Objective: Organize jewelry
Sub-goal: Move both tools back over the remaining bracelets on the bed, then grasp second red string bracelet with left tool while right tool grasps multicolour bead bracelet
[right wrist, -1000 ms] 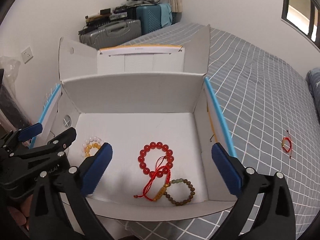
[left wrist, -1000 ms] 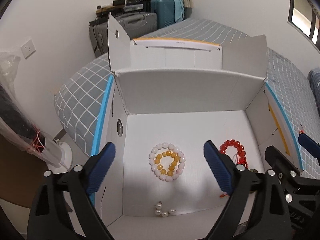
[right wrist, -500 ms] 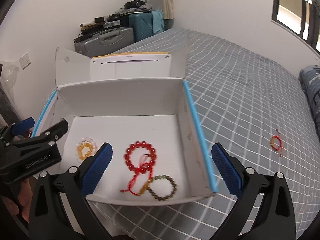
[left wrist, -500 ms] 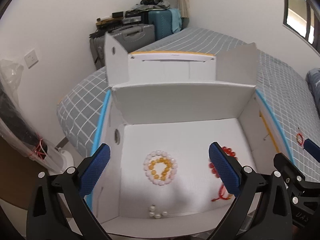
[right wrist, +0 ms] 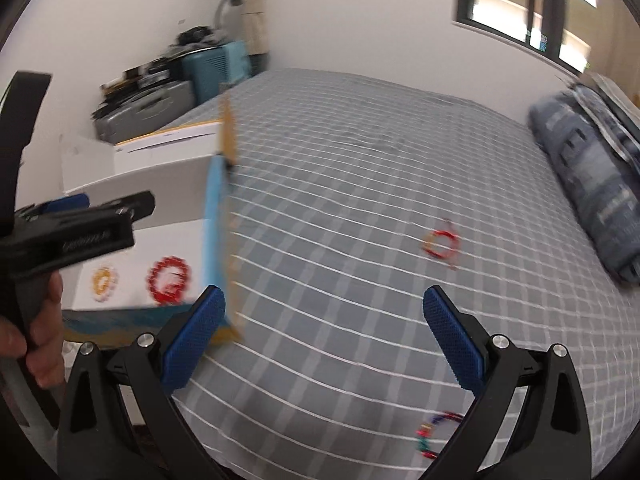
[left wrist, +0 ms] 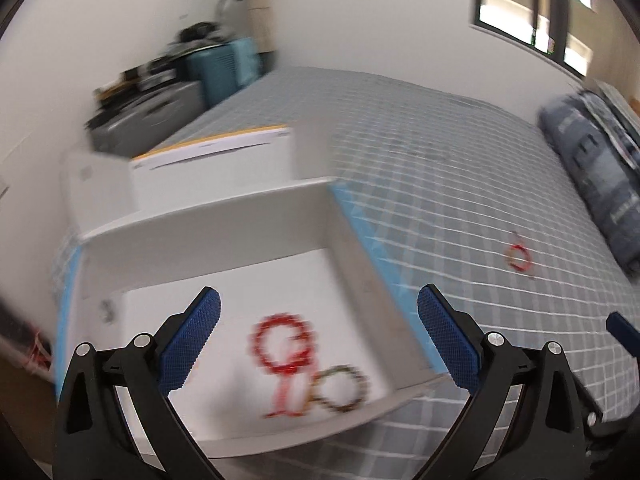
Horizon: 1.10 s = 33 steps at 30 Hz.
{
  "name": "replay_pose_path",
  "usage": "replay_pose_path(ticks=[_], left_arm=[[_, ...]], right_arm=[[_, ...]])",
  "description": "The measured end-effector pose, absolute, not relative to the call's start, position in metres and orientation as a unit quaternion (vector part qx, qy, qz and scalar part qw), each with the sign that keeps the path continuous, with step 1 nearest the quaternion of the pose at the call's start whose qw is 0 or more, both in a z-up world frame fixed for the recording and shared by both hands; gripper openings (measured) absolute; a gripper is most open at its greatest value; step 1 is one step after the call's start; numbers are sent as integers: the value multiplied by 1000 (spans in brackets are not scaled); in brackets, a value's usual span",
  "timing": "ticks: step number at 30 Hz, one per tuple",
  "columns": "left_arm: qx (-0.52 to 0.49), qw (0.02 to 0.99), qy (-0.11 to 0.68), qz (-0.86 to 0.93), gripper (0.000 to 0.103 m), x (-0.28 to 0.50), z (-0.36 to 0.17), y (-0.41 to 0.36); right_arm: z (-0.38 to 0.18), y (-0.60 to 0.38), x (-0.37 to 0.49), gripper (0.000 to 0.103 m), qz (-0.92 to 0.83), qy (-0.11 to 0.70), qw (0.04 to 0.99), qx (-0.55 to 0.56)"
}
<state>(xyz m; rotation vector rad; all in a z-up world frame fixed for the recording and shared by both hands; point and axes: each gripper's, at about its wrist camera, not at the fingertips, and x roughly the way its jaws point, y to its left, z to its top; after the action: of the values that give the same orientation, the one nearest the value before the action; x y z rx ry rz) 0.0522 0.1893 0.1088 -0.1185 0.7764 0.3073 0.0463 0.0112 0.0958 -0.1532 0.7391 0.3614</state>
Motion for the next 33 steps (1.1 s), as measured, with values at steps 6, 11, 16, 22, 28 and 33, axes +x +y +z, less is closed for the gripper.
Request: replay_pose_path(ticks=[6, 11, 16, 22, 28, 33], left_arm=[[-30, 917, 390, 82, 97, 101, 94, 104], [-12, 912, 409, 38, 97, 149, 67, 40], [-4, 903, 430, 14, 97, 202, 34, -6], [-15, 889, 459, -4, 97, 252, -11, -31], [-20, 882, 470, -3, 97, 287, -38, -42], [-22, 882, 470, -4, 97, 306, -51, -42]], right_arm=[[72, -74, 47, 95, 128, 373, 918, -46], [42, -121, 46, 95, 106, 387, 915, -28], [-1, -161, 48, 95, 92, 415, 905, -16], [-40, -185, 53, 95, 100, 449, 888, 2], [-56, -183, 48, 95, 135, 469, 873, 9], [-61, -178, 46, 95, 148, 475, 867, 6]])
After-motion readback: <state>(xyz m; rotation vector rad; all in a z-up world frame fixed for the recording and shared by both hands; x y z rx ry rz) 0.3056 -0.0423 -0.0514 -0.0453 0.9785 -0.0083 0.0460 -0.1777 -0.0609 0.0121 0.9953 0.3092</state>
